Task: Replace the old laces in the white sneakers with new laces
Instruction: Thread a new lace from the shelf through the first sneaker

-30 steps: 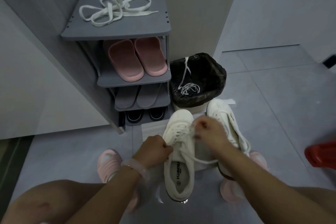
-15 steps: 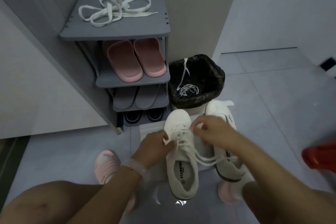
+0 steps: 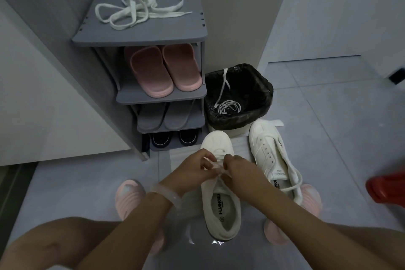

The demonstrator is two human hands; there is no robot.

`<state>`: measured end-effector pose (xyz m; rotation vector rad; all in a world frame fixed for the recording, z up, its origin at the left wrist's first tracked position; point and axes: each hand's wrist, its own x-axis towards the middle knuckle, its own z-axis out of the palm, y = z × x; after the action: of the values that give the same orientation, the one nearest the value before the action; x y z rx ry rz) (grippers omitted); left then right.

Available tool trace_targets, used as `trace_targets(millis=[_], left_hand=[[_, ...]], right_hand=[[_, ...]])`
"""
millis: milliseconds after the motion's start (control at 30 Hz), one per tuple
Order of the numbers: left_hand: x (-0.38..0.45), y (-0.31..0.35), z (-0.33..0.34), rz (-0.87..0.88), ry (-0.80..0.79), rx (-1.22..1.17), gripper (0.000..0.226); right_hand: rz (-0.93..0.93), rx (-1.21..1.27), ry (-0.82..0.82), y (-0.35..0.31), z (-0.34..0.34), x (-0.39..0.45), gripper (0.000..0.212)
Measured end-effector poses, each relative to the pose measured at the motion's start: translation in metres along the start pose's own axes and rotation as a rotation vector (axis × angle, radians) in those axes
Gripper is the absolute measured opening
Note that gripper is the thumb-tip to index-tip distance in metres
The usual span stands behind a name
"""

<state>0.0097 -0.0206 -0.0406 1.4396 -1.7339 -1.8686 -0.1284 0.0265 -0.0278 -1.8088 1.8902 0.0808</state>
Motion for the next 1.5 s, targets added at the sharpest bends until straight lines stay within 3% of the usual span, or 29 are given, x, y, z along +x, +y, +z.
trace_targets(millis=[67, 200, 267, 367, 467, 533, 767, 1233, 1333, 1400, 1500], left_hand=[[0.001, 0.001, 0.0, -0.013, 0.003, -0.04, 0.02], [0.004, -0.002, -0.007, -0.177, 0.158, -0.075, 0.013], [0.004, -0.008, -0.007, -0.151, 0.204, 0.081, 0.014], [-0.001, -0.008, -0.005, 0.035, 0.3, 0.435, 0.02], [-0.008, 0.0, 0.002, 0.071, 0.177, 0.63, 0.034], [-0.009, -0.002, 0.009, 0.029, 0.068, 0.73, 0.038], [-0.006, -0.007, 0.0, -0.245, 0.005, 0.23, 0.025], [-0.007, -0.001, 0.001, -0.25, -0.023, 0.295, 0.019], [-0.007, 0.002, 0.003, -0.148, -0.026, 0.516, 0.021], [-0.009, 0.006, 0.008, 0.029, -0.014, 0.781, 0.025], [-0.012, 0.009, 0.015, 0.308, -0.021, 0.996, 0.007]], right_hand=[[0.039, 0.054, -0.065, 0.004, -0.003, 0.0, 0.032], [0.062, 0.116, -0.171, 0.005, -0.006, -0.003, 0.031], [0.071, 0.089, -0.162, 0.005, -0.006, -0.004, 0.028], [0.066, -0.016, -0.133, 0.007, -0.011, -0.003, 0.015], [0.058, 0.076, -0.154, 0.011, -0.016, -0.001, 0.01], [0.059, 0.209, -0.189, 0.013, -0.02, 0.0, 0.02], [0.1, 0.381, -0.323, 0.017, -0.047, -0.01, 0.03], [0.146, 0.488, -0.395, 0.023, -0.064, -0.021, 0.017], [0.181, 0.426, -0.285, 0.032, -0.063, -0.016, 0.027], [0.19, 0.295, -0.161, 0.042, -0.063, -0.01, 0.026], [0.206, 0.174, 0.044, 0.053, -0.061, -0.004, 0.017]])
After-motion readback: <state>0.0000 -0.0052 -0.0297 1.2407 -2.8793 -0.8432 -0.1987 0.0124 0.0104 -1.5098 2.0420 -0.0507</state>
